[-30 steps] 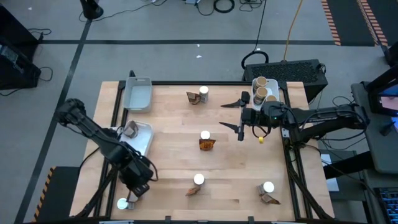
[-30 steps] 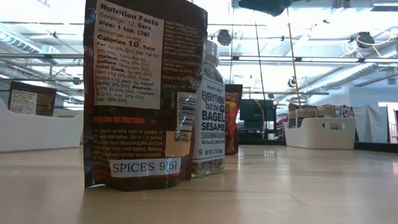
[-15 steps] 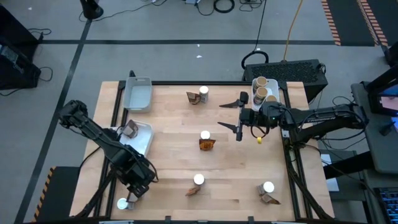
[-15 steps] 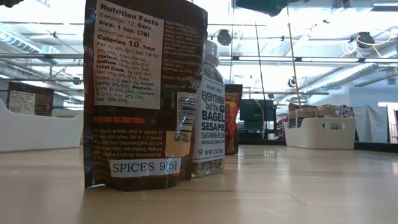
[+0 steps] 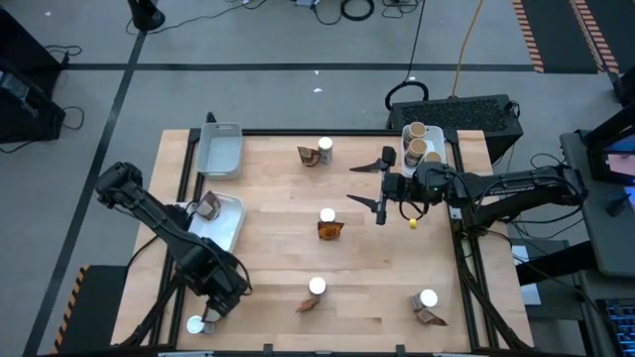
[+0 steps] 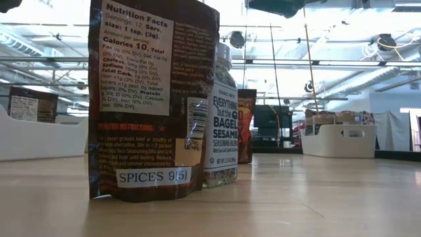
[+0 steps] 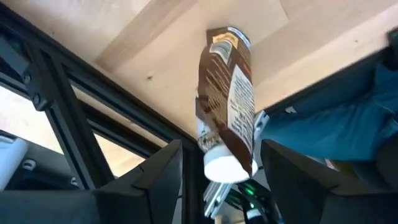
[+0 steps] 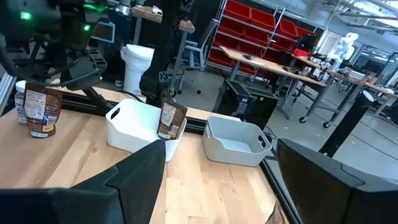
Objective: Sort spices by type
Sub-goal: Put the orange seasoning pack into the left white bin
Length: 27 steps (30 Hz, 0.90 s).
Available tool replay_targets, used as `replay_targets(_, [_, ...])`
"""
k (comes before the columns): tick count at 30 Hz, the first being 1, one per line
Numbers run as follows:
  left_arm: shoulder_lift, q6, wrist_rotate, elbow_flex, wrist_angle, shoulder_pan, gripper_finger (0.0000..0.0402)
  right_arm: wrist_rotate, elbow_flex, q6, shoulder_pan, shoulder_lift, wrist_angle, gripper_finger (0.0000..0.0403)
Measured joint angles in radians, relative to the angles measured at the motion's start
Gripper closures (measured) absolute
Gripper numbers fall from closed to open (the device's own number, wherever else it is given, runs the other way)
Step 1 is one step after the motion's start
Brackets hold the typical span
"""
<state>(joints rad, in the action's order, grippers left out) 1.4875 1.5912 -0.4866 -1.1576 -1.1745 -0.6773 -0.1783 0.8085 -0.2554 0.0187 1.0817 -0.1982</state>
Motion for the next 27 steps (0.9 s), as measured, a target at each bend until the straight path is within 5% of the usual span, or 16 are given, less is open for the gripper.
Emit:
replay_targets(17, [0.130,-0.033,-0.091,0.000,0.059,0.000,0.0185,0.000,0.000,0.000,0.000,0.000,-0.007,0.0115])
replay_targets(27, [0.129,-0.049,-0.093,0.000,0.058,0.001,0.0320,0.000,0.000,0.000,0.000,0.000,-0.008,0.0115])
